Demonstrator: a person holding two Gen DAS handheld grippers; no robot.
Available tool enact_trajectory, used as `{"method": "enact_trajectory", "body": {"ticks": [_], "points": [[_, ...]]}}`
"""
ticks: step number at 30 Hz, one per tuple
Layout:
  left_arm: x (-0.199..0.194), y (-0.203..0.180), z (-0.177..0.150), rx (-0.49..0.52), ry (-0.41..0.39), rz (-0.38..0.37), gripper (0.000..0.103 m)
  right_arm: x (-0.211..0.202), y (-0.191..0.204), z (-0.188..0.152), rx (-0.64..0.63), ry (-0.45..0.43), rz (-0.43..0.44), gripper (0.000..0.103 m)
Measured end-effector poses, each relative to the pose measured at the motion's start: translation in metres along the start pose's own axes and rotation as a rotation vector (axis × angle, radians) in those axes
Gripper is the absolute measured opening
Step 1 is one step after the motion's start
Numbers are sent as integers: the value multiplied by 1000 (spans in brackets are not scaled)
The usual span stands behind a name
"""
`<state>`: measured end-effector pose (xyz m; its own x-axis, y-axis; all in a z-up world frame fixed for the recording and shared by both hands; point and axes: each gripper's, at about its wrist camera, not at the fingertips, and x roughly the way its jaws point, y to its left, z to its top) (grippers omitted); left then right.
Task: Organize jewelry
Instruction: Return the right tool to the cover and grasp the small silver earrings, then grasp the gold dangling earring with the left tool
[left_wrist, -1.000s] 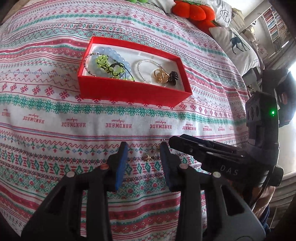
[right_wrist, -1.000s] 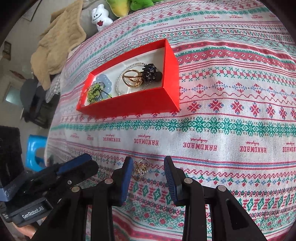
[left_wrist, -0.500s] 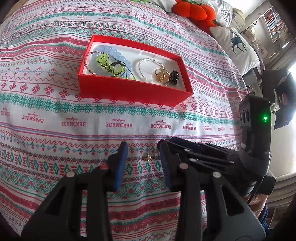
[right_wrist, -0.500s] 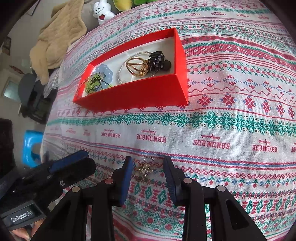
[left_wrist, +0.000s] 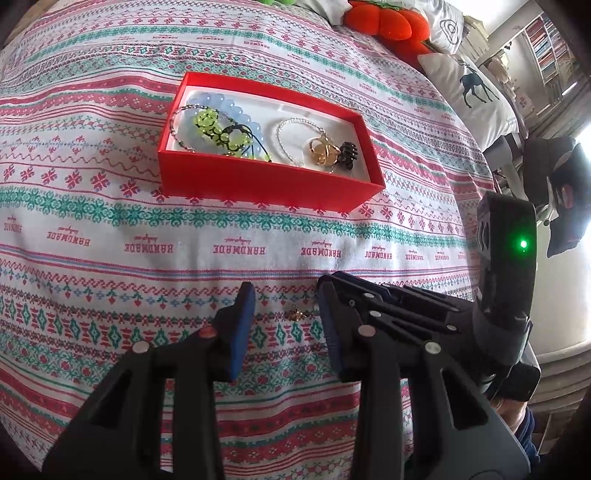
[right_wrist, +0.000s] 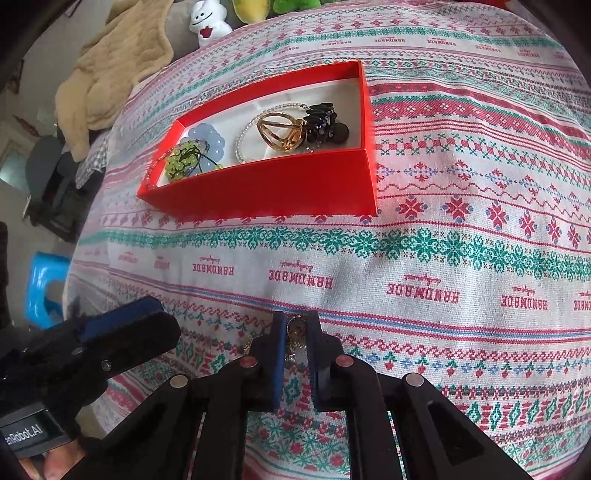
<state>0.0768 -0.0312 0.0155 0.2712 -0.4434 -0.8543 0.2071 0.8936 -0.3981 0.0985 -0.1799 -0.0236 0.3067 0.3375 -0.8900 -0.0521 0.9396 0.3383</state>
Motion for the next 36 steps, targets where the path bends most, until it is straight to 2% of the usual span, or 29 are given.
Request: {"method": "enact_trajectory", "body": {"ticks": [8,16,25,31,36], "points": [[0,-19,-7,88,-14,29,38,-7,-7,-1,16,-7,8,8],[19,-33,-13,147,36,43,36,-7,-17,3,49,-4,-14,8],[32,-43,-17,194,62,53,36,-11,-25,3,76,4,23,8],[37,-48,-17,217,52,71,36,-18,-33,7,103,-18,31,9],[47,-64,-20,278,52,97,36,-20,-38,7,117,-14,45,9]]}}
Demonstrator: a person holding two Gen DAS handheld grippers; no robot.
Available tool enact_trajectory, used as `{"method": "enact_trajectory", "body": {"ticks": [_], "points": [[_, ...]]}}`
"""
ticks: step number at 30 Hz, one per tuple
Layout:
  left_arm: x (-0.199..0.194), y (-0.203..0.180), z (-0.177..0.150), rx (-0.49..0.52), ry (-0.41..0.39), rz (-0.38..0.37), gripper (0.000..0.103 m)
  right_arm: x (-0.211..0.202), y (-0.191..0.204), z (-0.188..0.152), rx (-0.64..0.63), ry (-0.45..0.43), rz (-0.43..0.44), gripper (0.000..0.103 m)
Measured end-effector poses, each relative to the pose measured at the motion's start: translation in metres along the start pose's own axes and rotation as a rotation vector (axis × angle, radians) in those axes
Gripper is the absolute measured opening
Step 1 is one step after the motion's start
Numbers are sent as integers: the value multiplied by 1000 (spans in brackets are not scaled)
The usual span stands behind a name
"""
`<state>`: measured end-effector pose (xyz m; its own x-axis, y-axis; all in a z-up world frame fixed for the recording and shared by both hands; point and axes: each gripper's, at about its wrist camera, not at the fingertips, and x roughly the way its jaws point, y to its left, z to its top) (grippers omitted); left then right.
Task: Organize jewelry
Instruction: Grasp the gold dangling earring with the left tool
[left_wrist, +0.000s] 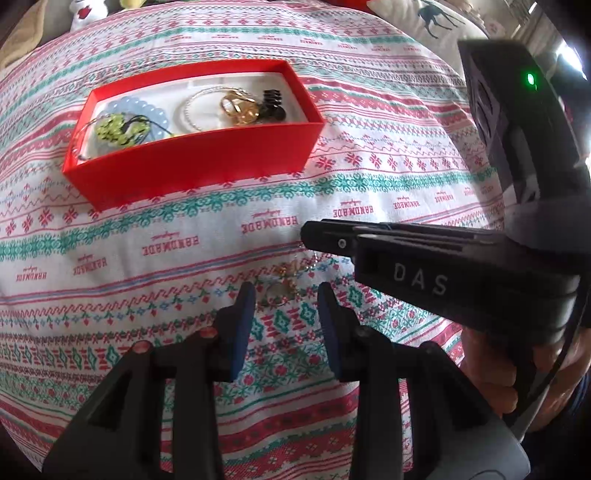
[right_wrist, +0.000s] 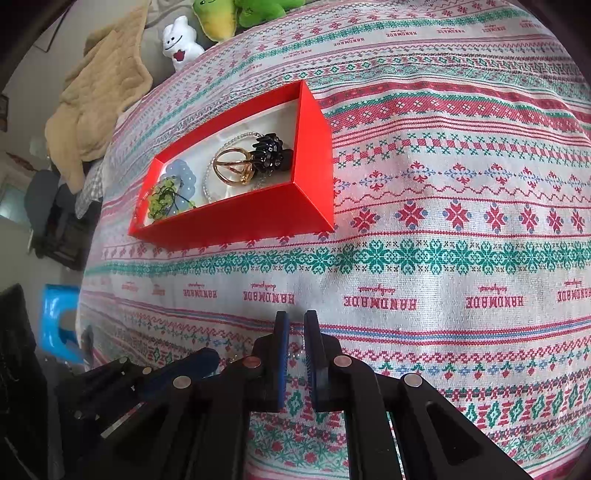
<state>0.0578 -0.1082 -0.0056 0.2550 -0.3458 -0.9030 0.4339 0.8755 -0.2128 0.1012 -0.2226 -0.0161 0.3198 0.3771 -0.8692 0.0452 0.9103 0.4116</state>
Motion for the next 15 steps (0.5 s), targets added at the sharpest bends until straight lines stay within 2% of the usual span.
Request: {"method": "enact_trajectory", "body": {"ticks": [3,7,8,9,15], "points": [[9,-7,-1,29,16,22,36,-2,-3,1,12,-4,7,11],[19,-10,0,27,6,63,35,-2,-4,2,23,-5,3,18],[21,-10,1,28,3,68,31,-2,-5,2,26,-4,6,19],[23,-11,1,32,8,74,21,-3,-5,1,26,-4,7,20],[20,-1,3,-12,11,38,20,-8,-8,2,35,-14,19,25]]}}
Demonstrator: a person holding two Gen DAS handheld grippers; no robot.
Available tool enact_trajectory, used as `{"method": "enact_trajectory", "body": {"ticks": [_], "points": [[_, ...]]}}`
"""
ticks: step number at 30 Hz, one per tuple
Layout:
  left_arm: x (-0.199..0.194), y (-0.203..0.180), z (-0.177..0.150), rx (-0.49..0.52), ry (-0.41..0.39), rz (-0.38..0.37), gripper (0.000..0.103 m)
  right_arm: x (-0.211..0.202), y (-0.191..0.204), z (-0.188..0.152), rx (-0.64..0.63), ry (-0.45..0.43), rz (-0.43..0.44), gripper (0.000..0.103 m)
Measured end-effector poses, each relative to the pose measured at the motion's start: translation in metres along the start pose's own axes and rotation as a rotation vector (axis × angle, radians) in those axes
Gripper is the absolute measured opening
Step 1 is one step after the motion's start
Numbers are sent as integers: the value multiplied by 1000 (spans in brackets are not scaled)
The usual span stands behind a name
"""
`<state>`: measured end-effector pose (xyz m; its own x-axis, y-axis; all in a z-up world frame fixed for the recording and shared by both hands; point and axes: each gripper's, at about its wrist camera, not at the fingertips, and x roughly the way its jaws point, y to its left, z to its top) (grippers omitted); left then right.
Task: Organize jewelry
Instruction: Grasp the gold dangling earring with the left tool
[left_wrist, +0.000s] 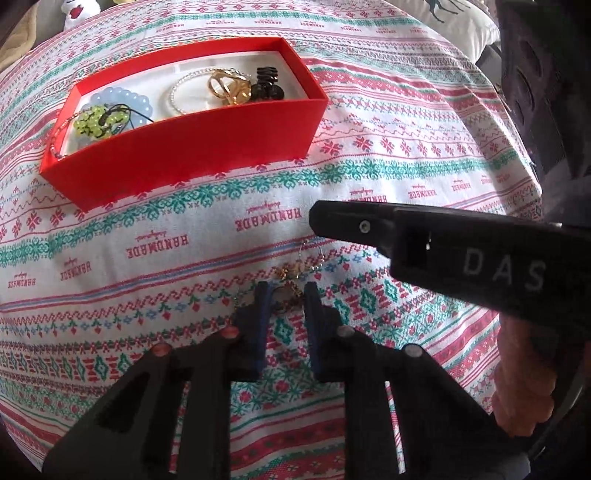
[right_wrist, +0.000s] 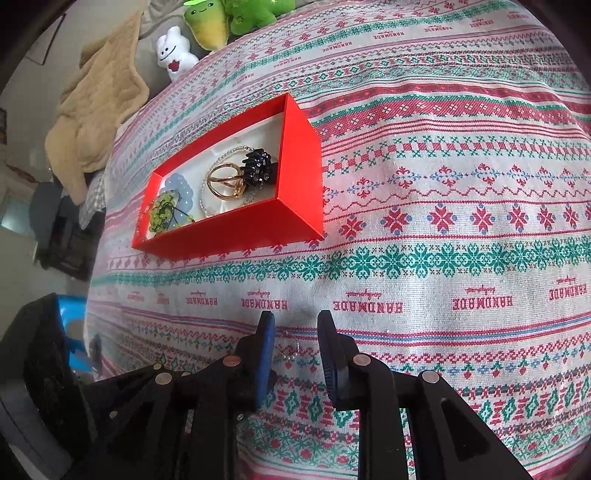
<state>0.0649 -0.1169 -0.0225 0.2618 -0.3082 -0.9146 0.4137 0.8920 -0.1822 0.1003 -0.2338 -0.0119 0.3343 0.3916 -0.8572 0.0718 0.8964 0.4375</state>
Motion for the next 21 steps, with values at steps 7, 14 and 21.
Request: {"method": "enact_trajectory", "body": {"ticks": [7,14,21], "points": [[-21,17,4,-64,-39,-36,20,-1,0,-2,-23,10,5,25],[-38,46,9,-160,-76,-45,20,10,15,-7,-95,49,-27,25],[-39,50,8,-170,-73,-51,20,19,27,-11,-163,45,-97,25]]}}
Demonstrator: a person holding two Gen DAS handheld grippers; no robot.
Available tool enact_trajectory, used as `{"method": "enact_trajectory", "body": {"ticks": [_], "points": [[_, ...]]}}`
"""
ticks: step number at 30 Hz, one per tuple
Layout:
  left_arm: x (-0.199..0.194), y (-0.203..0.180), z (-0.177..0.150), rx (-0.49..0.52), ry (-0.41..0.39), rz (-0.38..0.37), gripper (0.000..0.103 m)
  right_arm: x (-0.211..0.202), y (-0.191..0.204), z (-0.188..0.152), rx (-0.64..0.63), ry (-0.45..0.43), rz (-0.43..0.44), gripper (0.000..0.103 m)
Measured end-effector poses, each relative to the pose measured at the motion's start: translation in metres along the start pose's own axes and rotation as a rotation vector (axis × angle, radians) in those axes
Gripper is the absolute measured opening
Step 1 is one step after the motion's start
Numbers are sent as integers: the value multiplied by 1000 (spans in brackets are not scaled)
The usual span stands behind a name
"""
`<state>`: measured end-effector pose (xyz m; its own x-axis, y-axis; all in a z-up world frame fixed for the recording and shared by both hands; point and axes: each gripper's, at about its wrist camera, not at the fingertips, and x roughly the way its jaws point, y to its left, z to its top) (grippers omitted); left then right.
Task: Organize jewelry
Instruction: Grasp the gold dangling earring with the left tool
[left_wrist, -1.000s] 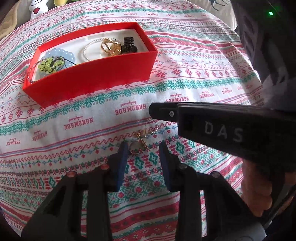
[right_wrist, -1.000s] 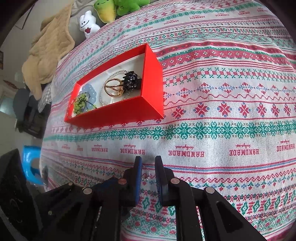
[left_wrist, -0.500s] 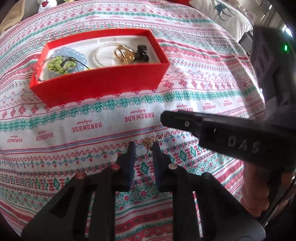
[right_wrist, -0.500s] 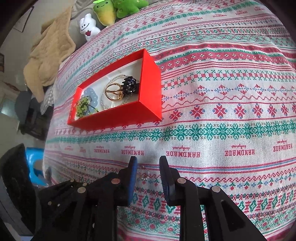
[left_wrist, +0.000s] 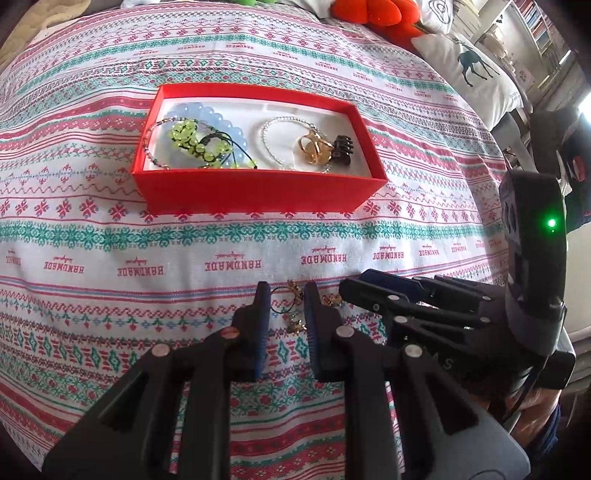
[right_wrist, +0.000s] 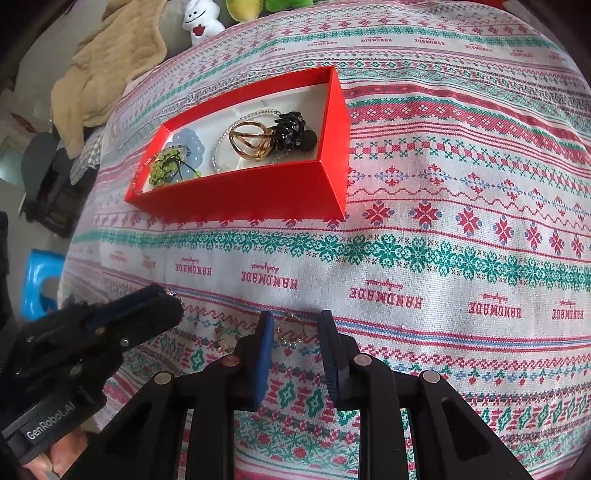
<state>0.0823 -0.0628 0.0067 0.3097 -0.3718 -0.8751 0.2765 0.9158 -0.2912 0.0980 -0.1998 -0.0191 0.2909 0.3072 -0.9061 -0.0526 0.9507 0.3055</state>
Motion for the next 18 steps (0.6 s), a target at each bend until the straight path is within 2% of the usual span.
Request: {"method": "enact_trajectory", "body": {"ticks": [6,10,18], "points": [[-1,-2,-1,8,4,-4,20,7,18,-1,-72,-20,-70,25],[-2,3,1,-9,5,-1,20,10,35,-4,-175,-38,-148,25],[-3,3,1,-10,5,-8,20,21,51,-8,-247,-30,-176,21]]}}
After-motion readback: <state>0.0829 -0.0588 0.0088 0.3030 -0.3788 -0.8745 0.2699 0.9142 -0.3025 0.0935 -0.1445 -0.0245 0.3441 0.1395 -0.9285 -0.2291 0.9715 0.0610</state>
